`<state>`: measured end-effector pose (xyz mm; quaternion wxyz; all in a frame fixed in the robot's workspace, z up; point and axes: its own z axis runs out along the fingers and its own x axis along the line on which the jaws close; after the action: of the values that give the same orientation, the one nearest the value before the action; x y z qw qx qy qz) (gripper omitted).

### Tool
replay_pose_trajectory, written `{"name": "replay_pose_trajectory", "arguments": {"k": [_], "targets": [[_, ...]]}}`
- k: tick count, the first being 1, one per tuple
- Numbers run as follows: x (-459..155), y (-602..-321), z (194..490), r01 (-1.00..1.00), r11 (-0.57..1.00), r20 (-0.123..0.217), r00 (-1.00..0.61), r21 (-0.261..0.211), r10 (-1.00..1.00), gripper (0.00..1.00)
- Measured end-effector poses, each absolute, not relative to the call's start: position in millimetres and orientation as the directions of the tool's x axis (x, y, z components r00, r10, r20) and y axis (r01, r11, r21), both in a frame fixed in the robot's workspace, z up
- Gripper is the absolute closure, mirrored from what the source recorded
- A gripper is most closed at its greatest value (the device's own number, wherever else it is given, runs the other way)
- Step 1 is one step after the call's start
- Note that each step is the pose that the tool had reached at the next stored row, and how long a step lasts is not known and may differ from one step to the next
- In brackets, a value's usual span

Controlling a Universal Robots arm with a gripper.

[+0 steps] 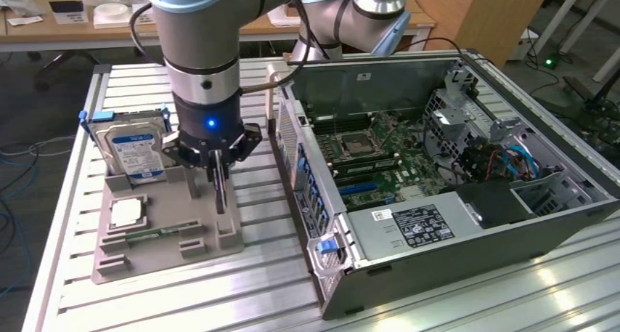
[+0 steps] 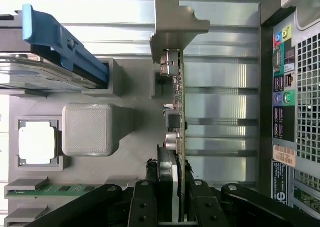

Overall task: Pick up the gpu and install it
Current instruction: 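Pick up the gpu and move the gpu toward the slot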

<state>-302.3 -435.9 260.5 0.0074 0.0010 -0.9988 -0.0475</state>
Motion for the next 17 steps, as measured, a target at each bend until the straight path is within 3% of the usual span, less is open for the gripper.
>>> {"name": "replay_pose_trajectory", "arguments": {"k": [17], "targets": [[-302.3,-437.0,293.2,-0.001,0.990,0.015,-1.000,0.139,-0.003,0.72]]}}
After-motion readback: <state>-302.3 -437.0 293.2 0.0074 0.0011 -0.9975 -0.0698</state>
